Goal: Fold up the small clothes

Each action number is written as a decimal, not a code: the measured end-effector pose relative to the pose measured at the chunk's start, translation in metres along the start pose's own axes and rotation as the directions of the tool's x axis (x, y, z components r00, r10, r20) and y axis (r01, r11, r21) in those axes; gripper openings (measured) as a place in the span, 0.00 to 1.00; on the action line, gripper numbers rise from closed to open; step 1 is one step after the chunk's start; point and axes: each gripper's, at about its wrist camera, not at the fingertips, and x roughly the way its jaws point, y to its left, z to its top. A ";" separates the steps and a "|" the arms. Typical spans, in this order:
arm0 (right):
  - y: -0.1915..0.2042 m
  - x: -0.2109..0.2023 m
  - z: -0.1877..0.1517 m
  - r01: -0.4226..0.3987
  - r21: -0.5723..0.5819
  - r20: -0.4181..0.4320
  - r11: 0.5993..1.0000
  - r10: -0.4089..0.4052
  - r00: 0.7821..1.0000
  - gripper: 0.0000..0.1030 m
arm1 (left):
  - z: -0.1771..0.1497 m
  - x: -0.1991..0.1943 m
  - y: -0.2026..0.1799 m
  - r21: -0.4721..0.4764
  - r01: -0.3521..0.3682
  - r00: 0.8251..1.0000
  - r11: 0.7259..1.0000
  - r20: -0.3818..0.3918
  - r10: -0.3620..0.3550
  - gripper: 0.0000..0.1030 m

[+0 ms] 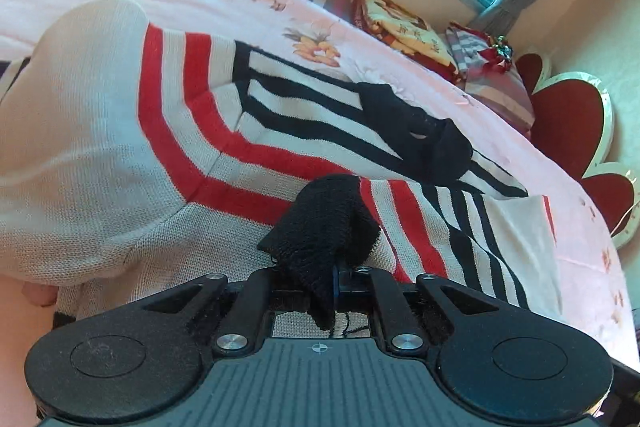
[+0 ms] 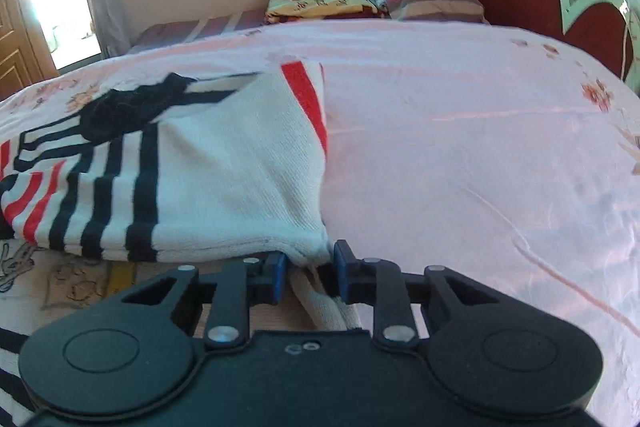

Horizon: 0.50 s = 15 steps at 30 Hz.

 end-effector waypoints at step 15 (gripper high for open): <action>-0.009 -0.035 0.020 -0.061 -0.004 0.025 0.998 0.061 0.998 0.32 | 0.018 -0.047 -0.032 0.125 -0.040 0.993 0.991 0.114 0.026 0.73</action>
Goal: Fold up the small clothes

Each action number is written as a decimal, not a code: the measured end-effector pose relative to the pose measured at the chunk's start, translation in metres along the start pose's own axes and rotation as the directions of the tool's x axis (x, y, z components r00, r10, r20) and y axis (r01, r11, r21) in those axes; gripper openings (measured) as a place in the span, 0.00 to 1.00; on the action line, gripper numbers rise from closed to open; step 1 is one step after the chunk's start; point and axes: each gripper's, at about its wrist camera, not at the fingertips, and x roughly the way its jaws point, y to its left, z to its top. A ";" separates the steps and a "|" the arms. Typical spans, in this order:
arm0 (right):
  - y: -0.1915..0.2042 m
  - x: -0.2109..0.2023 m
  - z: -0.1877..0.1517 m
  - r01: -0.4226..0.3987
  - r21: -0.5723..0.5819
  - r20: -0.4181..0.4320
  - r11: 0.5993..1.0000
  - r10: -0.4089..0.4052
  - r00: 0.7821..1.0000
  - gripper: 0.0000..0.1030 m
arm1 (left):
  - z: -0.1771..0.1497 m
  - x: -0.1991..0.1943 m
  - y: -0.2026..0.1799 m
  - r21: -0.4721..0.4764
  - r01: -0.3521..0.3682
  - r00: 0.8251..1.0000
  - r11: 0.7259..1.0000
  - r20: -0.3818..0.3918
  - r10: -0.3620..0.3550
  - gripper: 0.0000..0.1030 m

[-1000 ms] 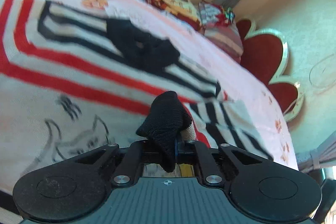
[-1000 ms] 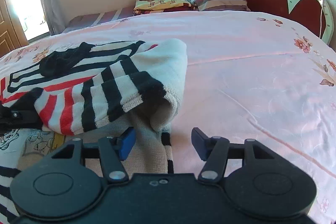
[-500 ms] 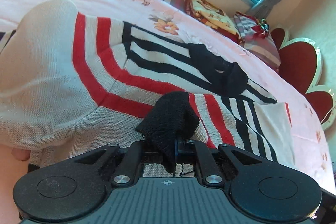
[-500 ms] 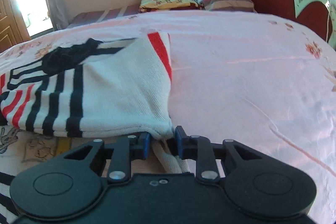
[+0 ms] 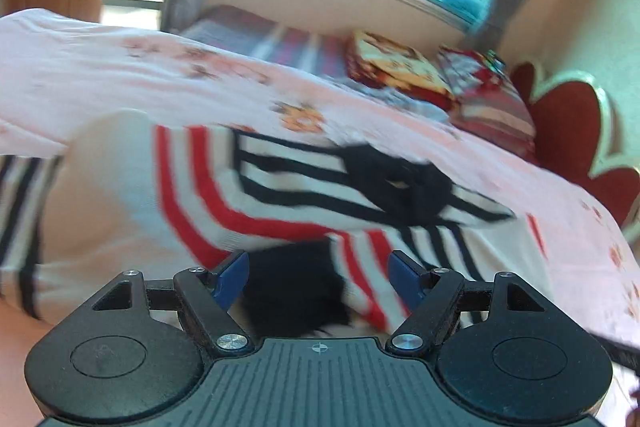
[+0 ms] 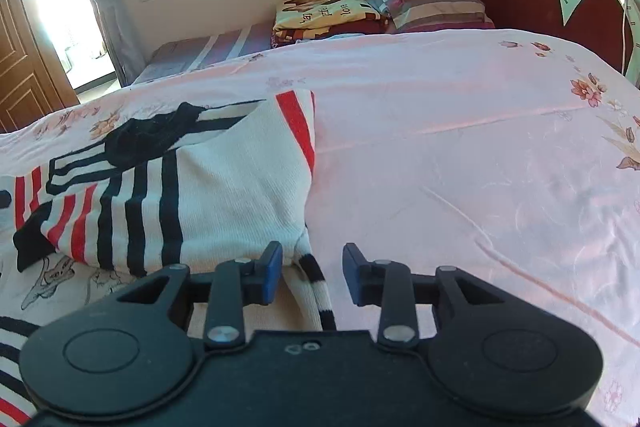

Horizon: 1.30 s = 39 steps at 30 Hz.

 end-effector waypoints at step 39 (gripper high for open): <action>0.037 0.077 0.039 0.011 -0.135 -0.013 0.991 -0.013 1.000 0.27 | -0.013 0.033 -0.019 0.075 -0.102 0.993 0.992 -0.060 0.106 0.73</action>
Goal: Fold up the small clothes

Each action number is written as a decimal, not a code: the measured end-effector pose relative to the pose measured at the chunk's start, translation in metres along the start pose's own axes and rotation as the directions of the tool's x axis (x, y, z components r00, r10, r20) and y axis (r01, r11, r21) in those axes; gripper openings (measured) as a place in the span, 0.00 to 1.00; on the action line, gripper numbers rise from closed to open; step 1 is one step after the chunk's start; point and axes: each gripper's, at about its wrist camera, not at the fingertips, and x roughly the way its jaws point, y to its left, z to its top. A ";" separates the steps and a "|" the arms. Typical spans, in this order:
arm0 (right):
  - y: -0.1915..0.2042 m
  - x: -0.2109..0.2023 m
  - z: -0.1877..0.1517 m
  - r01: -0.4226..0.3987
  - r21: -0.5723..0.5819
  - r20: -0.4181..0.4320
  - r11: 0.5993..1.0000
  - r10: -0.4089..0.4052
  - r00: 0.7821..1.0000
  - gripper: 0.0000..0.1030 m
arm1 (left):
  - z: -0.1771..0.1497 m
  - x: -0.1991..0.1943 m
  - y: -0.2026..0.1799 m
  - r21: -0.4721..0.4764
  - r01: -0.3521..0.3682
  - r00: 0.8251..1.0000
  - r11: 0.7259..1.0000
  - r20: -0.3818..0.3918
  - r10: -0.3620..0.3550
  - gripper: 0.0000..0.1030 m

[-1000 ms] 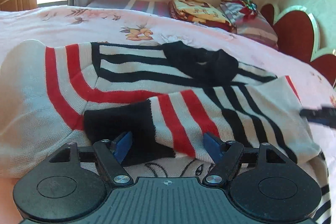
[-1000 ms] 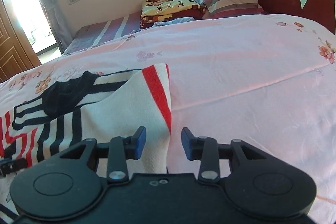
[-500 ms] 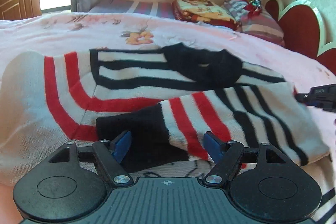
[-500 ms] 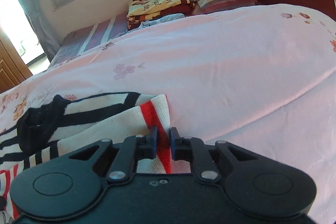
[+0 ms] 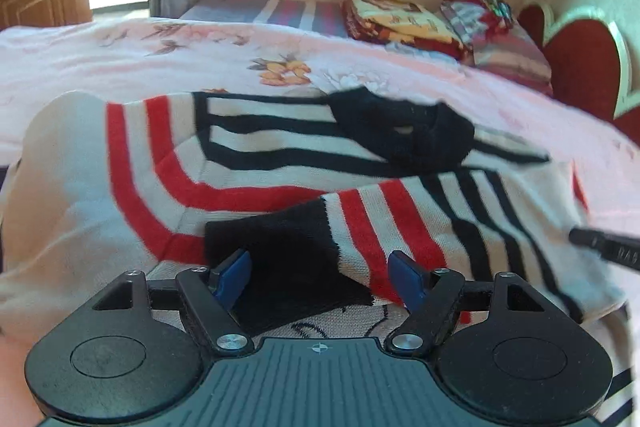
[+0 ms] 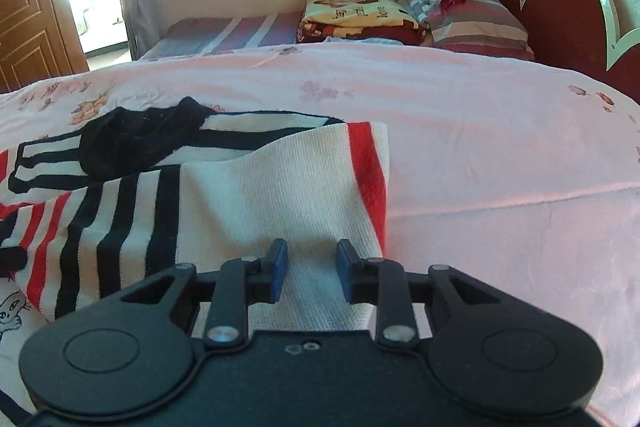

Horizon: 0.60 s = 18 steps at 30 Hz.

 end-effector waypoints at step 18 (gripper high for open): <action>0.157 -0.047 -0.025 -0.335 -0.136 -0.025 0.932 0.334 0.942 0.44 | -0.076 -0.090 0.223 -0.557 -0.181 0.977 0.811 -0.008 0.212 0.85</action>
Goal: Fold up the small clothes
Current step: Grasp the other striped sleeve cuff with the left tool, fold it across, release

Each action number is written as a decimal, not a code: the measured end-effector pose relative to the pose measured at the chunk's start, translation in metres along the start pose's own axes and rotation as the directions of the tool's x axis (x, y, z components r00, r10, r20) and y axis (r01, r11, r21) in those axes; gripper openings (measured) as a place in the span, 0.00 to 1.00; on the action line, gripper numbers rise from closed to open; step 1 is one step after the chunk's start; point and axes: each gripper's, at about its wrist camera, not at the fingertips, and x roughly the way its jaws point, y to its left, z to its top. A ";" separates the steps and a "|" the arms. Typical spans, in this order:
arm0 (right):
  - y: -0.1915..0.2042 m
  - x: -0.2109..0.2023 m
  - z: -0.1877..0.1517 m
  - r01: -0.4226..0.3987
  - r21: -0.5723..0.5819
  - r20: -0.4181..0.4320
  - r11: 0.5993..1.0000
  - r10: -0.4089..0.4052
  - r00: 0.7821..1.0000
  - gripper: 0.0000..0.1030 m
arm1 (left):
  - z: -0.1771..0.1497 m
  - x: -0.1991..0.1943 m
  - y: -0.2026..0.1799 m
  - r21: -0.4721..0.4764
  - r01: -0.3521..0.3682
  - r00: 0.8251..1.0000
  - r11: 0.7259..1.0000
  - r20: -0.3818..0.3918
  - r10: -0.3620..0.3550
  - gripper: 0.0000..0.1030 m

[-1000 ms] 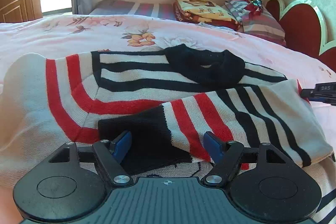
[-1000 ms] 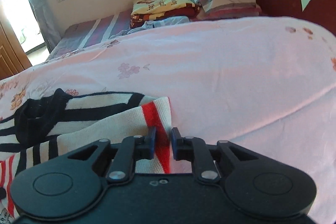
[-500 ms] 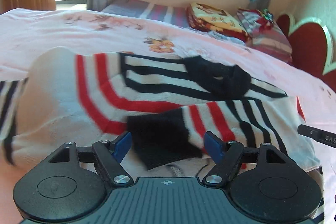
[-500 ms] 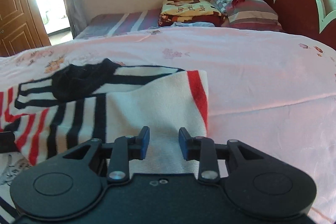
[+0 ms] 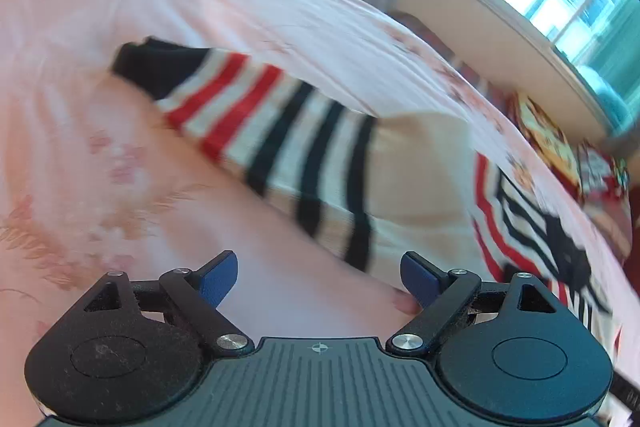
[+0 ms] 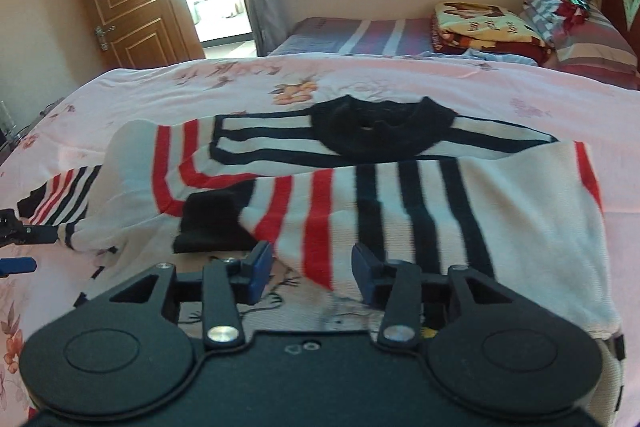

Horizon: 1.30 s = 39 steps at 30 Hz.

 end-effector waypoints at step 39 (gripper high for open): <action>-0.026 -0.005 -0.012 0.113 0.173 -0.003 0.978 -0.114 0.993 0.46 | -0.033 0.014 -0.234 0.572 0.447 0.873 0.688 -0.110 -0.476 0.10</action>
